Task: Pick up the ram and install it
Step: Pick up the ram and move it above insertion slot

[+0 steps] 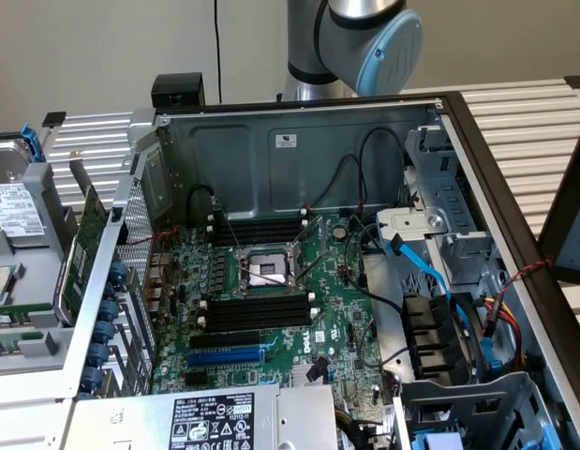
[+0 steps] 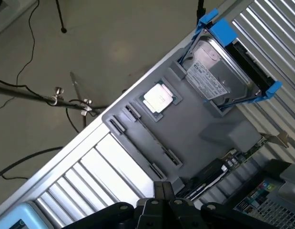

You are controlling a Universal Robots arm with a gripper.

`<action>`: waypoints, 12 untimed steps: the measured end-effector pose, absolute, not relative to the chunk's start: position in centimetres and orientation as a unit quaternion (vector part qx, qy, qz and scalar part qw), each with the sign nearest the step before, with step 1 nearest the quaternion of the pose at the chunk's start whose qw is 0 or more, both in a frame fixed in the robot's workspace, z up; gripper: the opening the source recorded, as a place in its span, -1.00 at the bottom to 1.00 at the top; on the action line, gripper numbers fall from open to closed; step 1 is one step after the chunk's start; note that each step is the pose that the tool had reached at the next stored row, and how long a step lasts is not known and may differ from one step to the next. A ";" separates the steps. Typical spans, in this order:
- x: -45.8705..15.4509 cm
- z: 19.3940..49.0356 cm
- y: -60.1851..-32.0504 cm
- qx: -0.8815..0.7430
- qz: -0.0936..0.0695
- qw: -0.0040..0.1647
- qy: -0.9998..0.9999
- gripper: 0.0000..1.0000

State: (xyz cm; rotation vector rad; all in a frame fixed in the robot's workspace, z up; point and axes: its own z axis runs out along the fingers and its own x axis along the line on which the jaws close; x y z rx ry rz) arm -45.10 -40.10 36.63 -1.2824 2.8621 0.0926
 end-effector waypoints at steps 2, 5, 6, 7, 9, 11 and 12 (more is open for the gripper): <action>-45.1 36.6 -40.1 -0.425 0.030 0.001 0.905 -0.79; -45.1 36.5 -40.1 -0.450 0.030 0.001 0.893 -0.79; -45.1 36.5 -40.1 -0.458 0.030 0.000 0.888 -0.79; -45.1 36.5 -40.1 -0.466 0.030 0.000 0.884 -0.79; -45.1 36.5 -40.1 -0.482 0.030 0.000 0.876 -0.79; -45.1 36.4 -40.1 -0.498 0.030 -0.001 0.867 -0.79; -45.1 36.4 -40.1 -0.506 0.030 -0.001 0.862 -0.79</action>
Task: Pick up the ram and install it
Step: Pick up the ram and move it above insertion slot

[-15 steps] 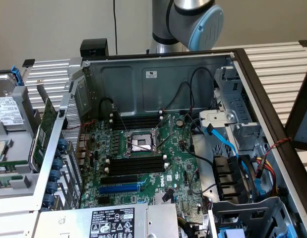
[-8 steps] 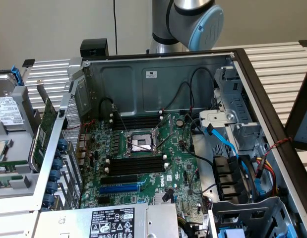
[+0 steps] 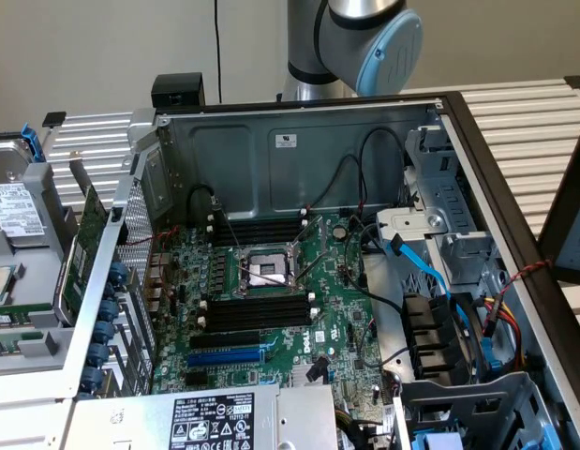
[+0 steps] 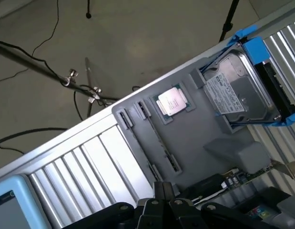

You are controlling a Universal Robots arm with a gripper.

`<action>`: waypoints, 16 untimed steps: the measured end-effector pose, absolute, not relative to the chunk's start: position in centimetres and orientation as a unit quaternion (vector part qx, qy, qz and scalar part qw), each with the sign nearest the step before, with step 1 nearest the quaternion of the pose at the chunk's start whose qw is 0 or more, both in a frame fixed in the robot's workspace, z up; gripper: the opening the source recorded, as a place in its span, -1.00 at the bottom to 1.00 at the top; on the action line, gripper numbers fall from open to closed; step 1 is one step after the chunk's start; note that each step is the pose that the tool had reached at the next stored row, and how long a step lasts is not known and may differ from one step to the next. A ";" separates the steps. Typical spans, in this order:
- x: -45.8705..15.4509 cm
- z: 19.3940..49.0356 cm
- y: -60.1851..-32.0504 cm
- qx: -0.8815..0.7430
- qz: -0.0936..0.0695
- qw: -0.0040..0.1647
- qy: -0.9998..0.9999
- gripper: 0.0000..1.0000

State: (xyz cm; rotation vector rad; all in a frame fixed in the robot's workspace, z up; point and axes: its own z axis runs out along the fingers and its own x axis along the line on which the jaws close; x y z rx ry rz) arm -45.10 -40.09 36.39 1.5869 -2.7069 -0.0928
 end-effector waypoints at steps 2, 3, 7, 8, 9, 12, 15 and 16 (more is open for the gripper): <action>-45.1 36.3 -40.1 0.521 -0.030 0.002 -0.853 -0.79; -45.1 36.3 -40.1 0.529 -0.030 0.002 -0.848 -0.79; -45.1 36.1 -40.1 0.560 -0.029 0.003 -0.828 -0.79; -45.1 36.1 -40.1 0.567 -0.029 0.003 -0.823 -0.79; -45.1 36.1 -40.1 0.574 -0.029 0.004 -0.818 -0.79; -45.1 36.0 -40.1 0.597 -0.029 0.004 -0.802 -0.79; -45.1 35.9 -40.1 0.617 -0.028 0.004 -0.787 -0.79; -45.1 35.8 -40.1 0.621 -0.027 0.002 -0.783 -0.79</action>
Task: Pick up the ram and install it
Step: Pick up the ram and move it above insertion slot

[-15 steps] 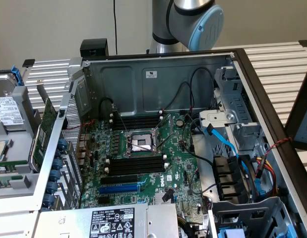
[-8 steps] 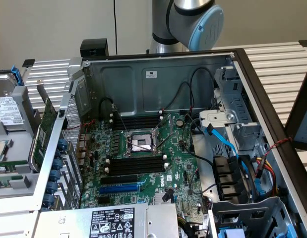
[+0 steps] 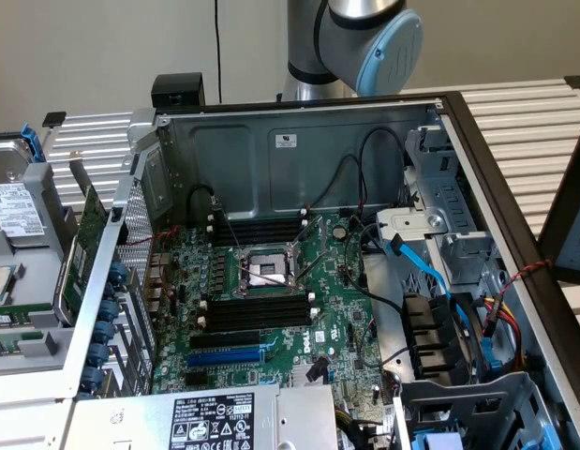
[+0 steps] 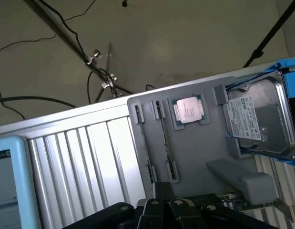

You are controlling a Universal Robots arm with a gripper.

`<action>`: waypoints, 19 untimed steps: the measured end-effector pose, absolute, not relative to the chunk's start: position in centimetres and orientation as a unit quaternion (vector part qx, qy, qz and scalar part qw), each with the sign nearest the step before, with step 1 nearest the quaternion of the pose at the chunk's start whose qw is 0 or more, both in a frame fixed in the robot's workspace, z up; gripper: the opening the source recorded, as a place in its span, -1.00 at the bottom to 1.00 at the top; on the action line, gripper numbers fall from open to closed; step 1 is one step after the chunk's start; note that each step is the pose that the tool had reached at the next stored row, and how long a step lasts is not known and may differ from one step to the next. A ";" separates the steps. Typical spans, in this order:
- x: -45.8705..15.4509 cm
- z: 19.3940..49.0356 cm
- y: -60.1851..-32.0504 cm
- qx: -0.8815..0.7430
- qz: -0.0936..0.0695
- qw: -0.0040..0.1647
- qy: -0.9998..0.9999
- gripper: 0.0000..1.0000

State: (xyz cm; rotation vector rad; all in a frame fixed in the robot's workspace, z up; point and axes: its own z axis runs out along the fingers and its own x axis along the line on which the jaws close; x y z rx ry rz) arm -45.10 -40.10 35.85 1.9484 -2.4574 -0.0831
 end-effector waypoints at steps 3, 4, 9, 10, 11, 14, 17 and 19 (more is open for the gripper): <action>-45.1 35.7 -40.1 0.629 -0.018 -0.005 -0.777 -0.79; -45.1 35.7 -40.1 0.631 -0.016 -0.006 -0.776 -0.79; -45.6 35.4 -40.1 0.638 -0.016 -0.006 -0.769 -0.65; -45.6 35.3 -40.1 0.641 -0.016 -0.006 -0.768 -0.65; -45.6 35.2 -40.1 0.645 -0.016 -0.006 -0.764 -0.52; -45.7 34.8 -40.1 0.663 -0.016 -0.006 -0.748 -0.40; -45.7 34.4 -40.1 0.683 -0.016 -0.005 -0.730 -0.27; -45.7 34.3 -40.1 0.697 -0.016 -0.005 -0.717 -0.27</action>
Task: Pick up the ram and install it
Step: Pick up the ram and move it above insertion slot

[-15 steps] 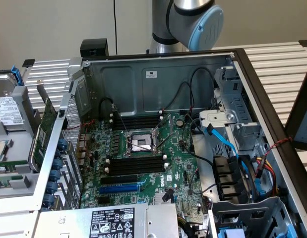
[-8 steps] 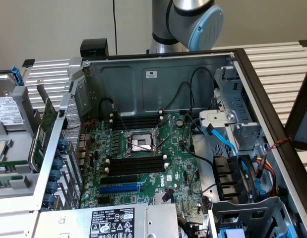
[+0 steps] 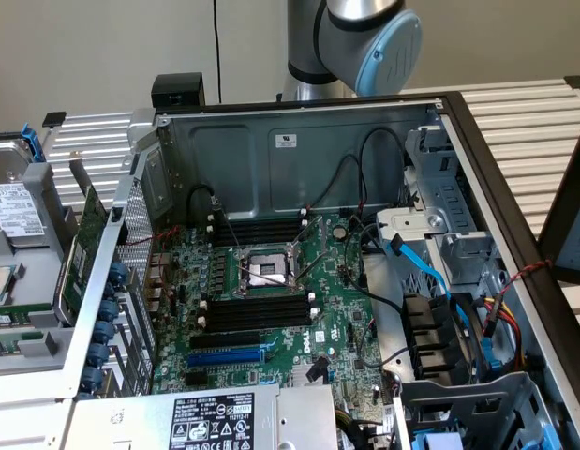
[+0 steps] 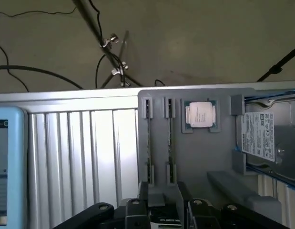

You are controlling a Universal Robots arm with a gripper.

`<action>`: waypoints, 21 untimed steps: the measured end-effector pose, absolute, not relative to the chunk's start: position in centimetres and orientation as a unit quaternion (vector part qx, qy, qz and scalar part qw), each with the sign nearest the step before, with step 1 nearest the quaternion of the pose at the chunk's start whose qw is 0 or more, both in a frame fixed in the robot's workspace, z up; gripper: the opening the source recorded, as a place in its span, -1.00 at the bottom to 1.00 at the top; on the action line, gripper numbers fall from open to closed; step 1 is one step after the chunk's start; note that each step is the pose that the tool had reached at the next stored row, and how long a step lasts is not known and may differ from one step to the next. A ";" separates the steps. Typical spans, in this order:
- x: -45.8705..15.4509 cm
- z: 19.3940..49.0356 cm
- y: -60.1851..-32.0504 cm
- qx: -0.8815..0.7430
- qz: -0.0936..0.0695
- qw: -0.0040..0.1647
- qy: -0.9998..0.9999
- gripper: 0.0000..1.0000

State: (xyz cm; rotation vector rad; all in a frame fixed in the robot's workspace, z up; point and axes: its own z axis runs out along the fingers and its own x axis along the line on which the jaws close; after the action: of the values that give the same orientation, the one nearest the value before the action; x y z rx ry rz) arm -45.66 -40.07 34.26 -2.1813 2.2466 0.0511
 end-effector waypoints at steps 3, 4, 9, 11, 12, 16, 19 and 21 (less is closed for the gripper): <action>-45.7 34.0 -40.1 -0.716 0.017 0.004 0.698 -0.27; -45.7 33.9 -40.1 -0.721 0.017 0.004 0.692 -0.27; -46.3 33.1 -40.0 -0.727 0.016 0.003 0.687 -0.27; -46.5 32.8 -40.0 -0.727 0.016 0.004 0.687 -0.27; -46.5 32.6 -39.9 -0.727 0.016 0.004 0.686 -0.27; -46.5 31.9 -39.9 -0.727 0.015 0.004 0.686 -0.27; -46.5 31.3 -39.9 -0.727 0.015 0.004 0.687 -0.27; -46.5 31.0 -39.9 -0.727 0.015 0.003 0.687 -0.27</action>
State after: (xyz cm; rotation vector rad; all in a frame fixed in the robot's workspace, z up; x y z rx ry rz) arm -46.55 -39.85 30.95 -2.2788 2.1520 0.0481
